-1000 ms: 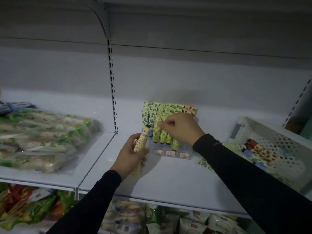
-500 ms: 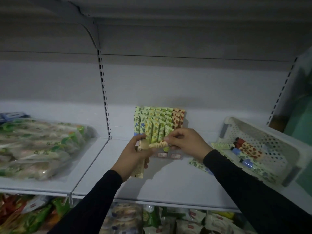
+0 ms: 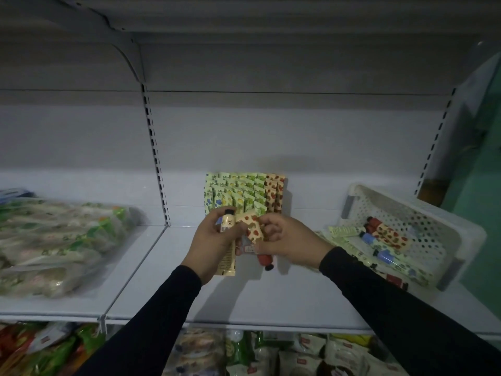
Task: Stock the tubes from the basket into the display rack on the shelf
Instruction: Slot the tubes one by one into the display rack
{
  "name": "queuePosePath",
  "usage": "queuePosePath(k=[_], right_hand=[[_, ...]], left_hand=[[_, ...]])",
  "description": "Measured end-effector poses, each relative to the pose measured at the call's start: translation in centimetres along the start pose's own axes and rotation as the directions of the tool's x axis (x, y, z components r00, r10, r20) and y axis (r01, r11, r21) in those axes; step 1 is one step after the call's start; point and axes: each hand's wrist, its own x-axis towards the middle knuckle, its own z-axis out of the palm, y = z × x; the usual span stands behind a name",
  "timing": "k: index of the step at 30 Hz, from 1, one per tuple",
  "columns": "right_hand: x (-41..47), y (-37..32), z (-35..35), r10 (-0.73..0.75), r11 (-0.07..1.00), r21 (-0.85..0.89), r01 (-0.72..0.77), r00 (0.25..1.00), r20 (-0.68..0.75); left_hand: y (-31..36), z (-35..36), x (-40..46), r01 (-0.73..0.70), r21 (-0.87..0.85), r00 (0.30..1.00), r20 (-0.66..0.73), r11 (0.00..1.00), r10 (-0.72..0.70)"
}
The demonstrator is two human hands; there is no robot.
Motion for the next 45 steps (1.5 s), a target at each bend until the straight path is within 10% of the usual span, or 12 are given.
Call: queuePosePath(k=[12, 21, 45], right_hand=[[0.6, 0.8, -3.1, -0.046, 0.974, -0.228, -0.001, 0.979, -0.198], [3.2, 1.2, -7.0, -0.212, 0.900, -0.434, -0.050, 0.818, -0.535], [8.0, 2.6, -5.8, -0.272, 0.855, -0.517, -0.037, 0.818, -0.508]], left_hand=[[-2.8, -2.6, 0.8, 0.037, 0.193, 0.997, -0.074, 0.981, -0.023], [-7.6, -5.7, 2.1, 0.161, 0.151, 0.961, -0.249, 0.975, -0.120], [-7.7, -5.6, 1.8, 0.127, 0.127, 0.964, -0.250, 0.984, -0.093]])
